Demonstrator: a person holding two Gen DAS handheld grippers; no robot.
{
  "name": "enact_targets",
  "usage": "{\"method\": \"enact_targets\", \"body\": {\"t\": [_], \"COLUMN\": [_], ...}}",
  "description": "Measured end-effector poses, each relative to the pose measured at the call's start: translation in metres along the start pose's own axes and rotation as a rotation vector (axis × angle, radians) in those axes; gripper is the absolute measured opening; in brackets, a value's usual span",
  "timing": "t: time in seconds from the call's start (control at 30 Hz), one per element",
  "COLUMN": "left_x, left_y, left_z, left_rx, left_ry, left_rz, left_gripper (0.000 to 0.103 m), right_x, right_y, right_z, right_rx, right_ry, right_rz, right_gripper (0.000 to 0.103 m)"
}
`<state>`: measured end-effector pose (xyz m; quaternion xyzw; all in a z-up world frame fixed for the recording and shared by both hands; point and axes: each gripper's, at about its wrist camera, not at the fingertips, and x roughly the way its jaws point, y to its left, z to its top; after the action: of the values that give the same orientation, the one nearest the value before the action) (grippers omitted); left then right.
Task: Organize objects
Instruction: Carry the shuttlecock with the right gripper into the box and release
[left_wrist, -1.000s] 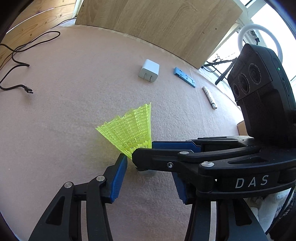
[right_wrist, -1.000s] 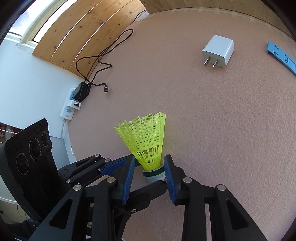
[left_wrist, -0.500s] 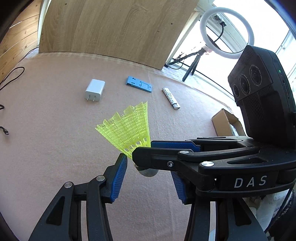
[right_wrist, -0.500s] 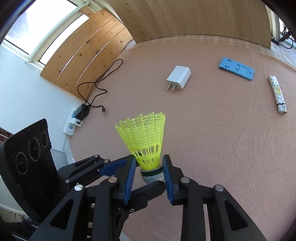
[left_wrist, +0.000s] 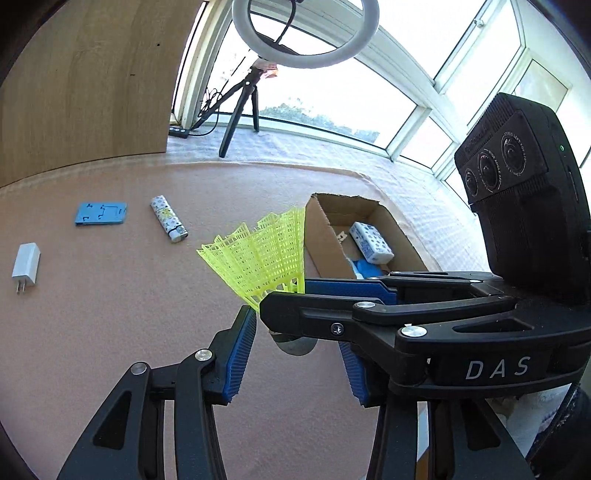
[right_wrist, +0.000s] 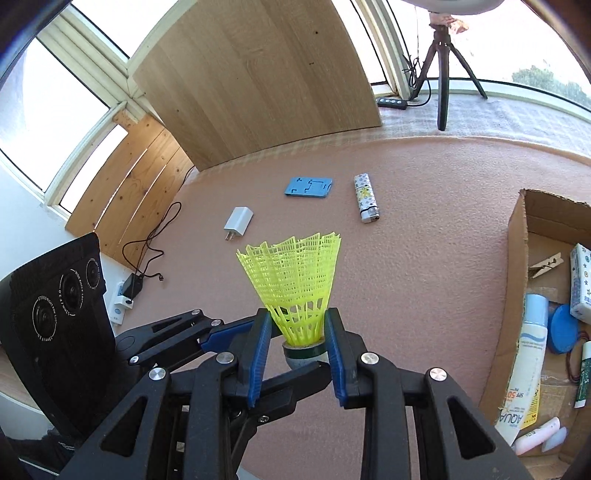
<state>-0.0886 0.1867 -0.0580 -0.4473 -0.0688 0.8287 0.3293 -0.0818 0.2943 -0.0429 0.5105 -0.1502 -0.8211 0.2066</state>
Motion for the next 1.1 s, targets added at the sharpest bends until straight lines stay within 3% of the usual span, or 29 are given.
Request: {"method": "enact_targets", "body": {"t": [0.27,0.6,0.97,1.03,1.1], "left_x": [0.049,0.104,0.133,0.134,0.135], "left_y": [-0.070,-0.143,-0.179,-0.181,-0.182], "left_z": [0.012,0.018,0.021,0.021,0.021], "left_rx": [0.106,0.209,0.261,0.272,0.278], "left_ry": [0.060,0.131,0.163,0.167,0.157], "left_rz": [-0.107,-0.190,-0.222,-0.193,-0.155], "left_gripper": [0.048,0.048,0.050,0.068,0.079], "right_x": [-0.054,-0.097,-0.120,-0.124,-0.128], "right_y": [-0.063,-0.126,-0.159,-0.160,-0.162], "right_z": [-0.020,-0.044,-0.056,-0.056,-0.055], "right_rx": [0.115,0.235,0.281,0.271,0.276], "right_ry": [-0.073,-0.134,-0.170,-0.191,-0.215], "right_rz": [-0.076,-0.148,-0.187,-0.241,-0.310], "right_gripper": [0.027,0.027,0.027,0.034,0.069]}}
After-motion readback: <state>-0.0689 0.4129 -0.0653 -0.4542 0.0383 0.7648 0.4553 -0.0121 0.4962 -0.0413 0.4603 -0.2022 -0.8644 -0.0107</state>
